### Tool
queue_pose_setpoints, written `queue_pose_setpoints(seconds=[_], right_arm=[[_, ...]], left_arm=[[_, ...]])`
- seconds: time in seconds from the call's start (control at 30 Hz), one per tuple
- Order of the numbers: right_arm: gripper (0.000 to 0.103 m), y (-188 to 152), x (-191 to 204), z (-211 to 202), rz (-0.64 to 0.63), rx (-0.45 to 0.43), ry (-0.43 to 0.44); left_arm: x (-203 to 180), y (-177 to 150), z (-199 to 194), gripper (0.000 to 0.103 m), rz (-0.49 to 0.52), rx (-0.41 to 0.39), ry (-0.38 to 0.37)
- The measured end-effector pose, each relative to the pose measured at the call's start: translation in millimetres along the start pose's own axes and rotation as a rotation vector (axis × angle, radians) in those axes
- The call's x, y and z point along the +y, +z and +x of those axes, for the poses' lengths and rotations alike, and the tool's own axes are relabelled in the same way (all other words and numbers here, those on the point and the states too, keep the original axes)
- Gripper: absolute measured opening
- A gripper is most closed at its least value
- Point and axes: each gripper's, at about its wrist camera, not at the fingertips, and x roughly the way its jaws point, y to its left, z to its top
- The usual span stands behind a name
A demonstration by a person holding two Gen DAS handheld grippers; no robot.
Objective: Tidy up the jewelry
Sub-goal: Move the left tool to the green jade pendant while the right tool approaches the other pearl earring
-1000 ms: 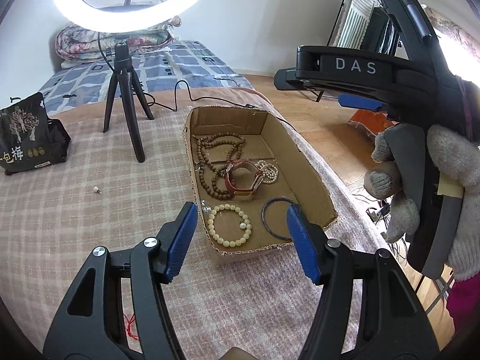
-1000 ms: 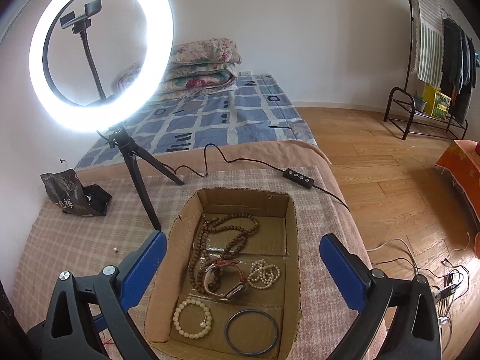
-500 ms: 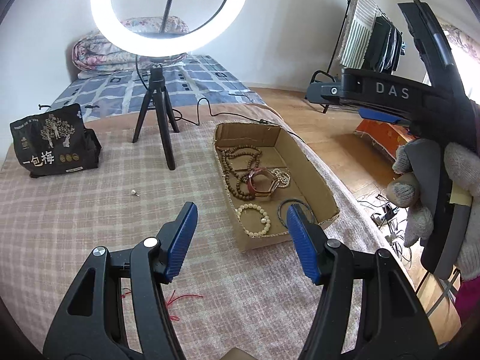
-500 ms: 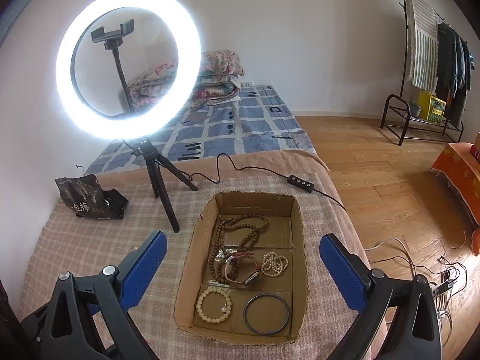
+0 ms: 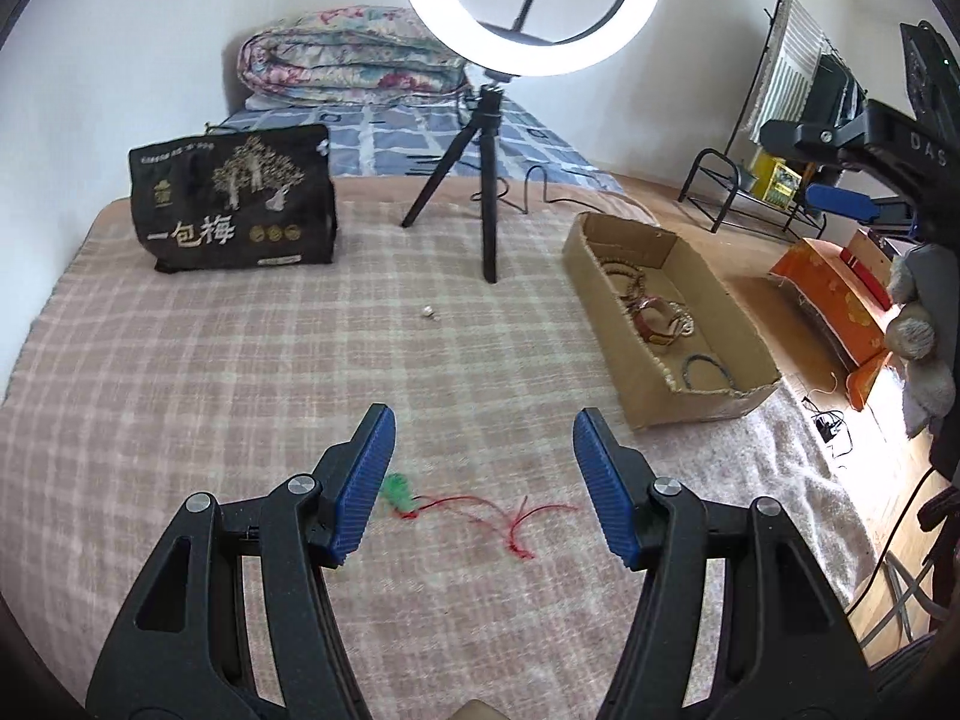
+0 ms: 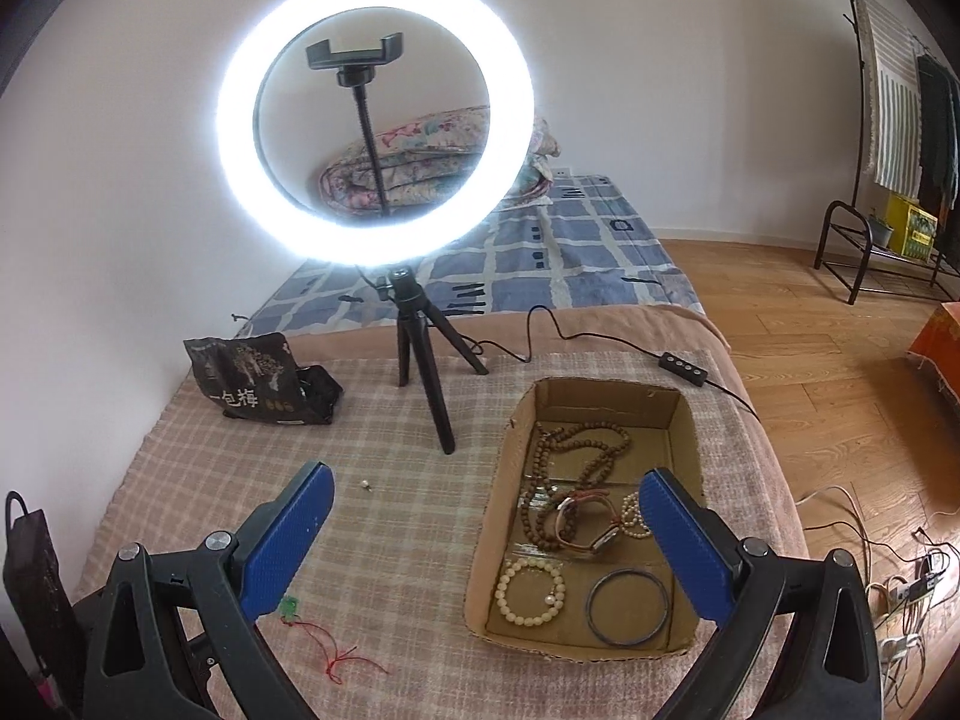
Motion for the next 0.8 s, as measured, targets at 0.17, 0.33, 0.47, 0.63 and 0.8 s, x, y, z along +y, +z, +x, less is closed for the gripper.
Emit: queue_pose_setpoints(seconds=[0.17, 0.33, 0.47, 0.63, 0.8], right_arm=[[0.103, -2.7, 27.3, 20.3, -0.025, 0.027, 0.066], [0.098, -8.9, 53.9, 51.8, -0.054, 0.069, 0.107], [0.093, -15.2, 72.2, 81.5, -0.061, 0.109, 0.15], [0.078, -25.1, 88.0, 119.7, -0.063, 0.163, 0.184], [0.068, -35.4, 98.6, 156.3, -0.056, 0.217, 0.19]], left_arm=[[28.1, -20.9, 6.7, 0.064, -0.039, 0.033, 0.028], [41.7, -36.2, 11.2, 0.064, -0.071, 0.037, 0.036], [41.5, -47.4, 18.7, 0.061, -0.048, 0.057, 0.03], [42.8, -56.8, 35.7, 0.045, -0.032, 0.099, 0.023], [50.7, -55.4, 50.9, 0.045, -0.086, 0.11, 0.006]])
